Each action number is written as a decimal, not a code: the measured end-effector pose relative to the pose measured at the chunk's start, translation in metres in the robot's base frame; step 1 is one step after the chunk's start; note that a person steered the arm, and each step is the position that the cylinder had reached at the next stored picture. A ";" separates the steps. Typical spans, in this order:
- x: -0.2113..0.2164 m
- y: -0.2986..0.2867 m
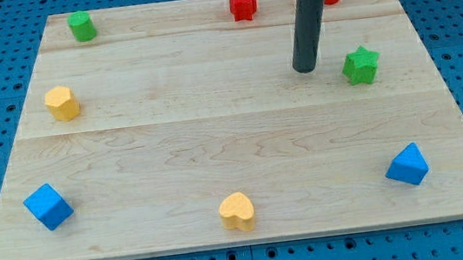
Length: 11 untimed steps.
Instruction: Push red circle closer to the red star
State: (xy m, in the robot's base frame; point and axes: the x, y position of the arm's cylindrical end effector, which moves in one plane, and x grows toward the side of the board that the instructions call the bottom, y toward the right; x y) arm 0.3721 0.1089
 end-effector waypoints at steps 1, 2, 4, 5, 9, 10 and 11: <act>-0.001 -0.027; -0.001 -0.104; -0.001 -0.177; -0.001 -0.162; -0.027 -0.084; -0.039 0.003; -0.053 0.086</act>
State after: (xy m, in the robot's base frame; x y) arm 0.3186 0.1952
